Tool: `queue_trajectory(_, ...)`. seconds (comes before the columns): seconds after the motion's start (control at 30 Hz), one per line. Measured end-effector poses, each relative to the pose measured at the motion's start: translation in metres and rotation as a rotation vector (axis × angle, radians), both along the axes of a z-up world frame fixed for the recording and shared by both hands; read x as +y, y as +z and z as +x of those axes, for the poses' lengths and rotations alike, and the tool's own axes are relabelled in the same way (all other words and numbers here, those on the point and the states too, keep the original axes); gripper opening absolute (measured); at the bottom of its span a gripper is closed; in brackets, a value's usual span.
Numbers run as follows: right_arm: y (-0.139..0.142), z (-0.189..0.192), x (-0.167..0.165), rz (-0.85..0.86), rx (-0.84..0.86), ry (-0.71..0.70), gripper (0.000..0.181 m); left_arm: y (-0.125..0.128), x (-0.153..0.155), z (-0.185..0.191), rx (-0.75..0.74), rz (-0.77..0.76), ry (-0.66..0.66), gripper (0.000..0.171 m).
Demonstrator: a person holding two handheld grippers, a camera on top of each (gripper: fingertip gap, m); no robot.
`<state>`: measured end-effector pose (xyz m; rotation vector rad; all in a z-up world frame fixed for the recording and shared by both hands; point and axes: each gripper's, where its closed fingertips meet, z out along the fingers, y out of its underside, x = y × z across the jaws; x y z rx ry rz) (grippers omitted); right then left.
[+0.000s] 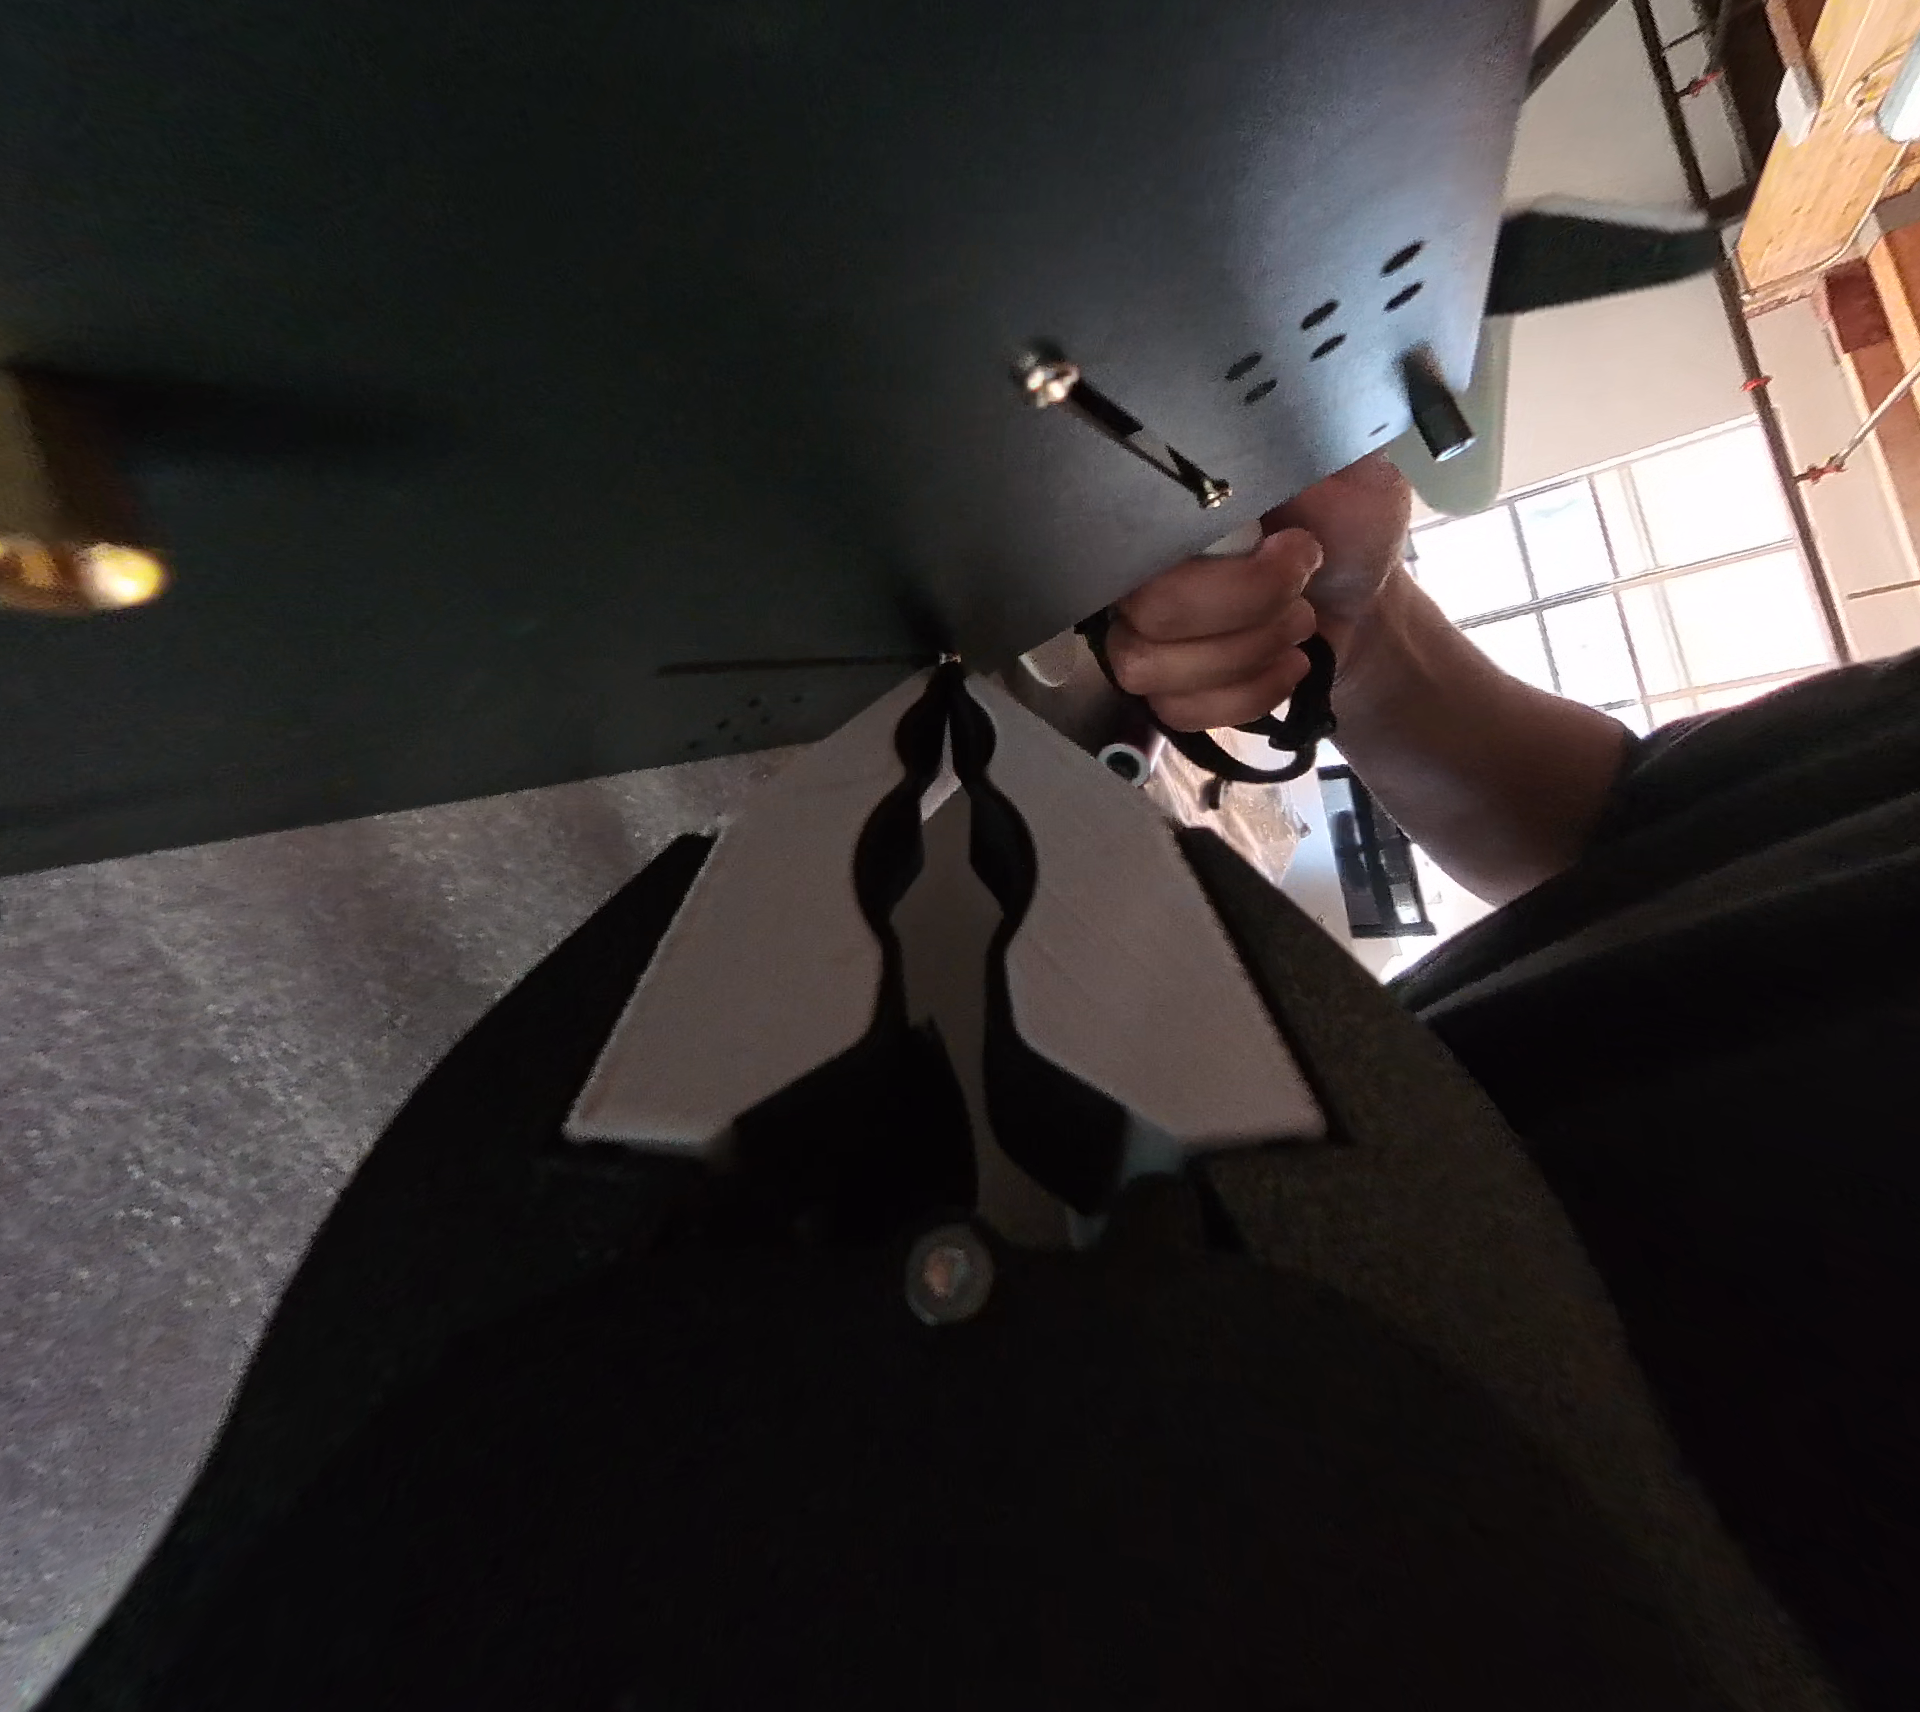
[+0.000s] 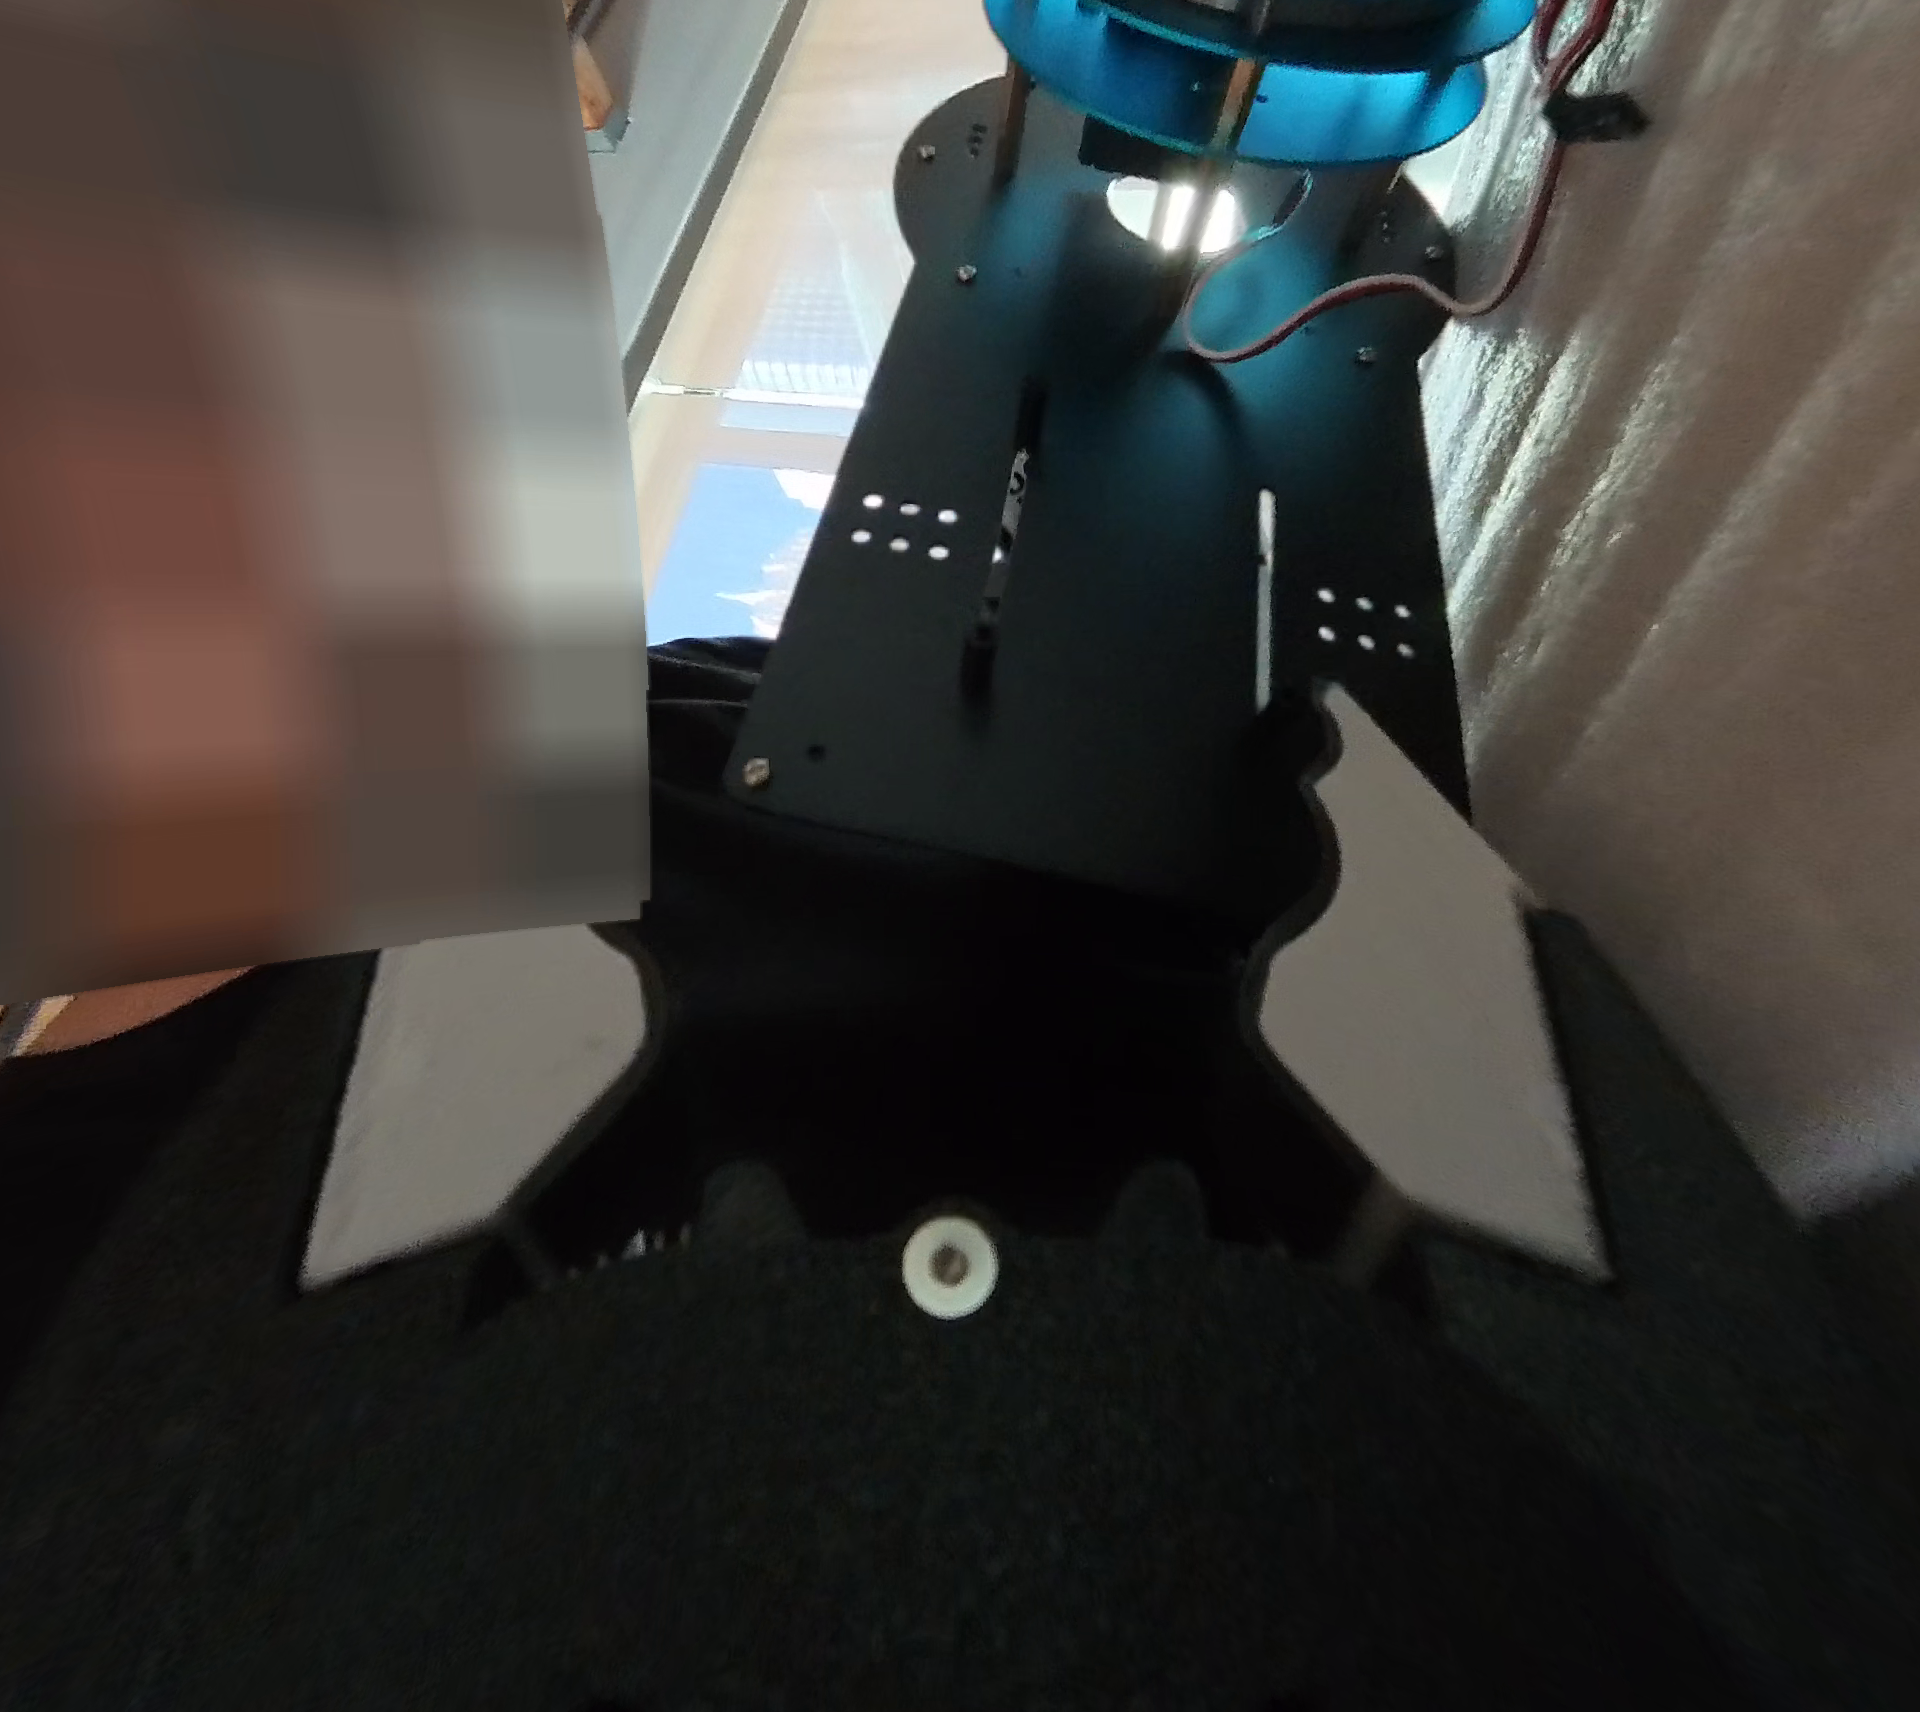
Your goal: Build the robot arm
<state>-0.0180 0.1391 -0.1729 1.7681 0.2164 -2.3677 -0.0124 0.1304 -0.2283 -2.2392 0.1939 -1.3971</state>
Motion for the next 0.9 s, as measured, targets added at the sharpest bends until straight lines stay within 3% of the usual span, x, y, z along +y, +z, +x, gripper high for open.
queue_trajectory(0.1, 0.003, 0.008, -0.006, 0.024, -0.016, 0.008, 0.126, 0.000, 0.001, 0.001, -0.021, -0.017, 0.006, 0.000)
queue_trajectory(0.17, 0.000, 0.013, -0.004, 0.028, -0.017, -0.008, 0.105, 0.000, 0.002, 0.001, -0.022, -0.018, 0.009, 0.000)
queue_trajectory(0.27, -0.009, 0.005, 0.004, 0.023, -0.034, -0.028, 0.116, 0.000, 0.002, 0.002, -0.015, -0.014, 0.010, 0.000)
queue_trajectory(0.33, -0.001, 0.000, 0.003, -0.027, 0.024, -0.009, 0.127, 0.000, 0.002, 0.002, -0.009, -0.012, 0.007, 0.000)
queue_trajectory(0.43, 0.003, 0.007, 0.002, -0.030, 0.015, -0.008, 0.130, 0.000, 0.002, 0.002, 0.001, -0.002, 0.008, 0.000)
queue_trajectory(0.47, 0.006, 0.011, 0.000, -0.028, 0.014, -0.011, 0.129, 0.000, 0.003, 0.002, 0.002, -0.001, 0.009, 0.000)
queue_trajectory(0.53, 0.015, 0.019, 0.002, -0.017, 0.042, -0.039, 0.108, 0.000, 0.004, 0.003, 0.002, 0.001, 0.010, 0.000)
queue_trajectory(0.67, -0.011, 0.010, 0.000, 0.071, -0.086, -0.021, 0.117, 0.000, 0.004, 0.003, 0.014, 0.014, 0.008, 0.000)
queue_trajectory(0.8, -0.008, 0.012, -0.008, 0.094, -0.043, 0.012, 0.106, 0.000, 0.004, 0.004, 0.070, 0.085, -0.007, 0.000)
queue_trajectory(0.9, 0.002, 0.021, -0.013, 0.160, -0.039, -0.020, 0.109, -0.001, 0.003, 0.007, 0.141, 0.166, -0.031, 0.000)
